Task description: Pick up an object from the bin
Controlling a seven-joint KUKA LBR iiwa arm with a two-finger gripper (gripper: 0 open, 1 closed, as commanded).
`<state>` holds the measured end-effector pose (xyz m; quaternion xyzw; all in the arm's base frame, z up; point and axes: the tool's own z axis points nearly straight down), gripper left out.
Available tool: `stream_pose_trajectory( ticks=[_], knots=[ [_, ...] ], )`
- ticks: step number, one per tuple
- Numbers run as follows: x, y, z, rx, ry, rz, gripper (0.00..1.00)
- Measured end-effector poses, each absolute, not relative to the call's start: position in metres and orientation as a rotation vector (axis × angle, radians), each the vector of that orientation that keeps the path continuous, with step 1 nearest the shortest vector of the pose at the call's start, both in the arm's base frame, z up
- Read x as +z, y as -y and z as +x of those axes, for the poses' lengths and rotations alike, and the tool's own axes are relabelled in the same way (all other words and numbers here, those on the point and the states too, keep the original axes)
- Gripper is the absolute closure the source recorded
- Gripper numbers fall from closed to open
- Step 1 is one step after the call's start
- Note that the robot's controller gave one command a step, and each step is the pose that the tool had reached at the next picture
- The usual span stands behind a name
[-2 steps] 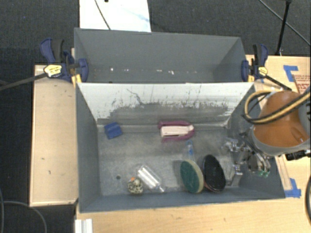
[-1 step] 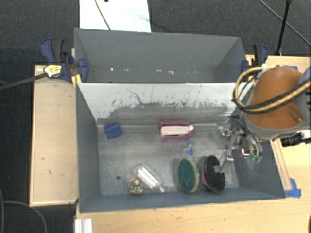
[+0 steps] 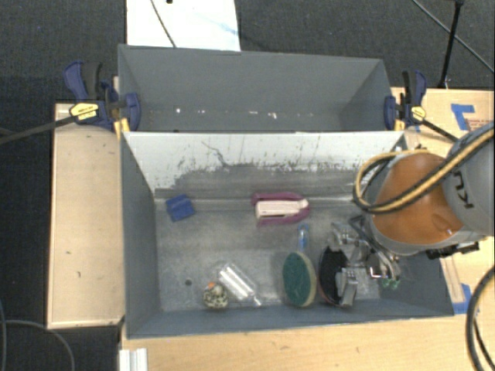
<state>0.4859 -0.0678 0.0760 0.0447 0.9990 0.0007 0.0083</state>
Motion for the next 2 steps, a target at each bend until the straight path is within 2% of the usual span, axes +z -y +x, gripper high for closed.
stream_pose_trajectory(
  ticks=[1, 2],
  knots=[
    [0.0717, 0.0001, 0.4889, 0.007, -3.046, 0.725, 0.00],
    [0.0701, 0.0028, 0.4868, 0.001, -3.051, 0.725, 1.00]
  ],
)
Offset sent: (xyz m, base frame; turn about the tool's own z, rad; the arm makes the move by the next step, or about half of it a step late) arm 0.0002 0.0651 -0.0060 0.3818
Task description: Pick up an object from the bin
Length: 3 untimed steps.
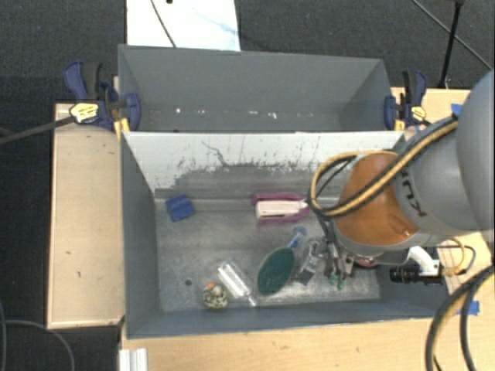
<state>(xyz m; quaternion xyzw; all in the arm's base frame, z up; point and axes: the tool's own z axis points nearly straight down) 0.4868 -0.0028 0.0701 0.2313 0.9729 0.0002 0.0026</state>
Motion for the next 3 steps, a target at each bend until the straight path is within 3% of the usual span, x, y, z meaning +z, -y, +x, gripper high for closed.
stream_pose_trajectory(
  ticks=[1, 2, 3],
  knots=[
    [0.070, 0.003, 0.487, 0.000, -3.052, 0.722, 0.00],
    [0.103, 0.119, 0.495, -0.002, -3.104, 0.443, 0.00],
    [0.102, 0.114, 0.493, 0.003, -3.118, 0.435, 1.00]
  ],
)
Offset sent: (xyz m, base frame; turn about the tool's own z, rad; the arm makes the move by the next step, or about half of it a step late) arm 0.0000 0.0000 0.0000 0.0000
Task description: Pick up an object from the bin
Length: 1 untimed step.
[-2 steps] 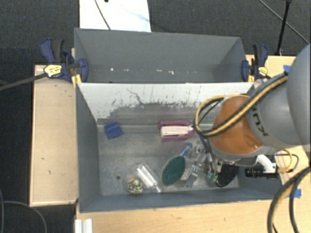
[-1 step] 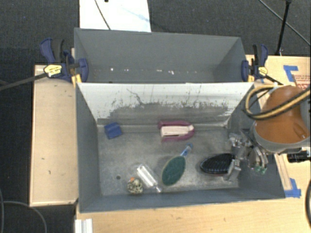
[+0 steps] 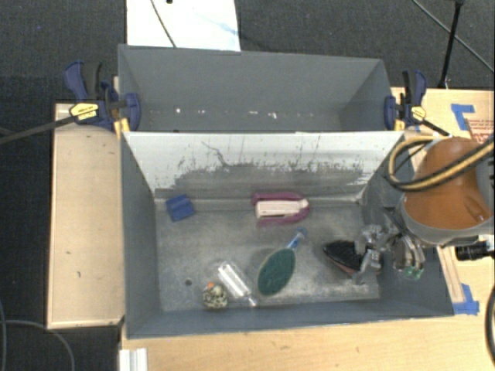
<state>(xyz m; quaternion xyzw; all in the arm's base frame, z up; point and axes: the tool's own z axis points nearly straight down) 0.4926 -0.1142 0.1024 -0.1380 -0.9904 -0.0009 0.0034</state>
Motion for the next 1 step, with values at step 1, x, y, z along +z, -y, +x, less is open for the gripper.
stream_pose_trajectory(
  ticks=[1],
  knots=[
    [0.1979, 0.1140, 0.5111, 0.001, 3.123, -0.432, 1.00]
  ],
)
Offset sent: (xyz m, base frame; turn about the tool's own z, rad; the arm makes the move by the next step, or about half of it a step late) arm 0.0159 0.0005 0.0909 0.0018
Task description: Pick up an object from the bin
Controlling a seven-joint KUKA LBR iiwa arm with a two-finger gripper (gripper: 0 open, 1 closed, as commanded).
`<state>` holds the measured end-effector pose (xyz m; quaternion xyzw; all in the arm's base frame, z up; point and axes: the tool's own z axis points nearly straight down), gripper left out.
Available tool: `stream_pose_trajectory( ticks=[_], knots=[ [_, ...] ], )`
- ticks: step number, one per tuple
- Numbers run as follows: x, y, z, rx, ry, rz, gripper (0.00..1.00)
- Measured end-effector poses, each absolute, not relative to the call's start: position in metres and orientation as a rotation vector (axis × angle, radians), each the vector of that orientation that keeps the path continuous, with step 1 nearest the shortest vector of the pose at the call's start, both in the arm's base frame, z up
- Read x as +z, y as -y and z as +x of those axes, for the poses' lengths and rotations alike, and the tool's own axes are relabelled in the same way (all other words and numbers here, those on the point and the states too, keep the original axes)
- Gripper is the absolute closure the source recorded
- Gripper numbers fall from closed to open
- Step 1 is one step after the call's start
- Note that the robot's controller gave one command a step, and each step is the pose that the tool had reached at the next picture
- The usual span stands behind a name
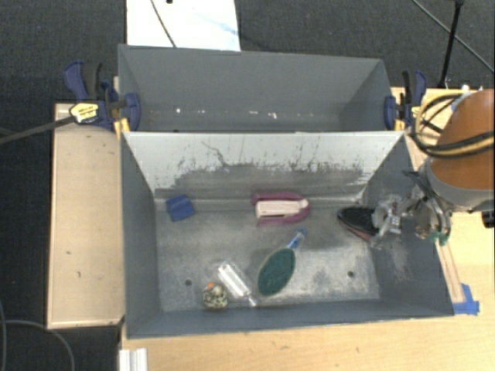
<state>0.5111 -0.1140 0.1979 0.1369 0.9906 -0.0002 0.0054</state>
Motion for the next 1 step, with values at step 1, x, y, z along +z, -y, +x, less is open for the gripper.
stream_pose_trajectory(
  ticks=[1],
  knots=[
    [0.2930, 0.1262, 0.5095, -0.003, -3.133, 0.034, 1.00]
  ],
)
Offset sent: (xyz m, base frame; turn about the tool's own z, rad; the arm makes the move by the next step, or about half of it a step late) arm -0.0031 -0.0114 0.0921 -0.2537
